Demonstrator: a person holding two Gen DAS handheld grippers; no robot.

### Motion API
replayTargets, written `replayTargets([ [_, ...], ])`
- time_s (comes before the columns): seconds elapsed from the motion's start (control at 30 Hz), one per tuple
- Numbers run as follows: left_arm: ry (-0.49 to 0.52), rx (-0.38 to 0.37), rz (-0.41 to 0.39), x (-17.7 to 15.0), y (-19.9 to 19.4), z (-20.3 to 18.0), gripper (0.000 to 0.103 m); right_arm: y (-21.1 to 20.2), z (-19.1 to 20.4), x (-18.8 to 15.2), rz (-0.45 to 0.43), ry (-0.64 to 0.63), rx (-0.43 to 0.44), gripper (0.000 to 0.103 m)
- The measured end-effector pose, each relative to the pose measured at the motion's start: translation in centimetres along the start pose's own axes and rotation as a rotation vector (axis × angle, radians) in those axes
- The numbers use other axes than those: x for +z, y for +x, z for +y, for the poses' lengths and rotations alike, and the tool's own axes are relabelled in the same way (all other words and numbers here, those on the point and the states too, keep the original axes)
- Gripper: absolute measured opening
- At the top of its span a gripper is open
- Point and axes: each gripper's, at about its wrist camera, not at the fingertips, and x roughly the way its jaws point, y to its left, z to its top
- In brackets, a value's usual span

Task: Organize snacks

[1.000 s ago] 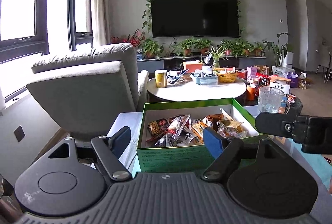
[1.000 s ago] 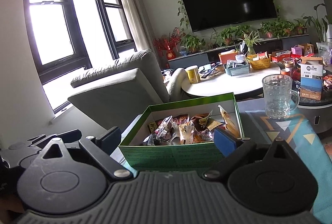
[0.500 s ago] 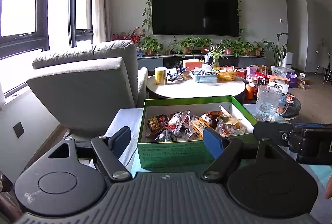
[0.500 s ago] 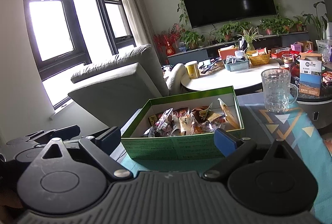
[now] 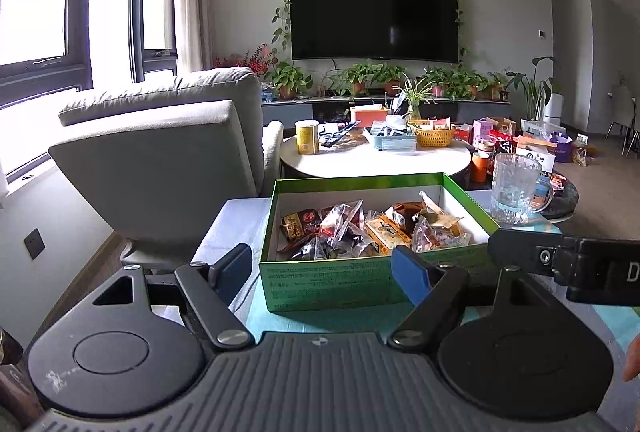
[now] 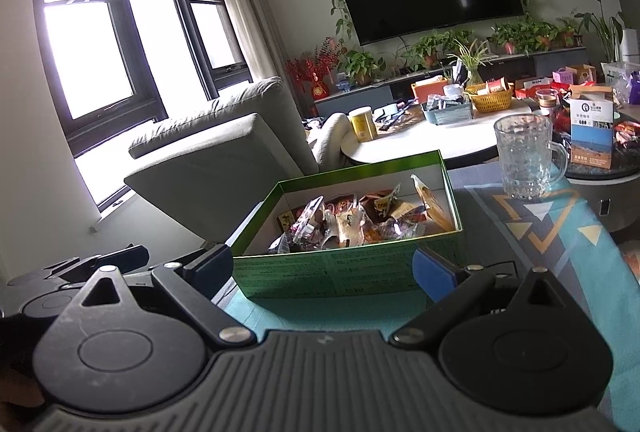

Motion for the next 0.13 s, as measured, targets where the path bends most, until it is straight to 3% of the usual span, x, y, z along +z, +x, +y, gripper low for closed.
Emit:
replayTargets([
  [0.13,-0.001,-0.002,0.006,-0.18,-0.06,0.07,0.075,-0.01,0.04,-0.02,0.002,0.001,-0.004,0.044],
])
